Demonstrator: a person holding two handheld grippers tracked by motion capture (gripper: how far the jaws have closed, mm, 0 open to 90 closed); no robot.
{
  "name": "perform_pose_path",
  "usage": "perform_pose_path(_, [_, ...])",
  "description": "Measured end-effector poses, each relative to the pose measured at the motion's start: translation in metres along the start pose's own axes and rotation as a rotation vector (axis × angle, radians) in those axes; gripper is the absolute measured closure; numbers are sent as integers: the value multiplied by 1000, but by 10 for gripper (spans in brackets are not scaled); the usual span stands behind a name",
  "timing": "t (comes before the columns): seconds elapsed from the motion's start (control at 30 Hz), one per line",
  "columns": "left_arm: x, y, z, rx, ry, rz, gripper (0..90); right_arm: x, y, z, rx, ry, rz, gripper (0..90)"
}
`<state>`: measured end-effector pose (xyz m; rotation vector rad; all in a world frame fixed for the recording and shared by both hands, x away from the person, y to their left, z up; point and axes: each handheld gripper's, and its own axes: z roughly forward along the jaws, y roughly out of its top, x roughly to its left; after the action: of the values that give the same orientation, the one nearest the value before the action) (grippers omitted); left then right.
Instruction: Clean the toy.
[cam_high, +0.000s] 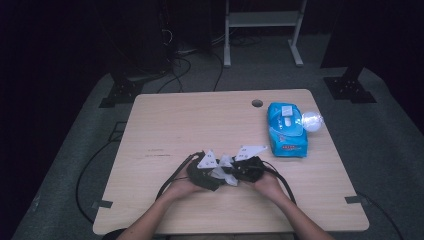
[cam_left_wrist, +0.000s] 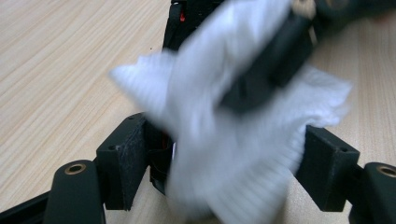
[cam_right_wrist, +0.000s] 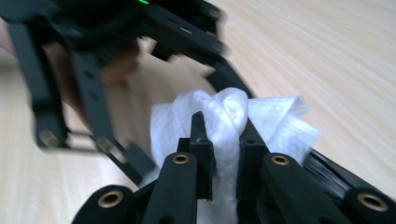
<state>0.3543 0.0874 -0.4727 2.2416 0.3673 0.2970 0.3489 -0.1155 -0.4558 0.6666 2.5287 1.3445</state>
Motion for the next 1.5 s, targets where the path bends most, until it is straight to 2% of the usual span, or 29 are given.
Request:
perform_pose_path(0.03, [0, 0, 0, 0, 0, -1, 256, -8, -7, -12, 9, -43, 7, 801])
perform_pose_path(0.1, [1, 0, 0, -1, 1, 5, 255, -15, -14, -21, 12, -70, 25, 801])
perform_pose_path(0.23, [2, 1, -1, -11, 4, 9, 254, -27, -29, -41, 17, -118, 54, 801])
perform_pose_path(0.33, [2, 1, -1, -17, 1, 2, 254, -30, -36, -47, 17, -132, 80, 801])
perform_pose_path(0.47, [2, 1, -1, -11, 0, 2, 254, -24, -33, -43, 8, -108, 73, 801])
perform_pose_path(0.6, [2, 1, 0, -11, 0, 4, 254, -12, -25, -31, -1, -54, 45, 801])
perform_pose_path(0.7, [2, 0, 0, -7, -2, 6, 255, -8, -22, -28, 6, -53, 19, 801])
perform_pose_path(0.87, [2, 0, 0, -11, -3, 4, 255, -19, -27, -37, 14, -96, 41, 801])
perform_pose_path(1.03, [4, 0, -2, -19, -8, -4, 255, -36, -39, -52, 23, -160, 92, 801])
perform_pose_path(1.17, [5, 1, -2, -20, -9, -4, 255, -45, -45, -59, 30, -183, 117, 801])
perform_pose_path(1.4, [5, 2, -2, -24, -9, 5, 256, -57, -38, -48, 34, -218, 153, 801])
perform_pose_path(1.5, [5, 2, -2, -27, -9, 8, 256, -60, -30, -38, 21, -209, 164, 801])
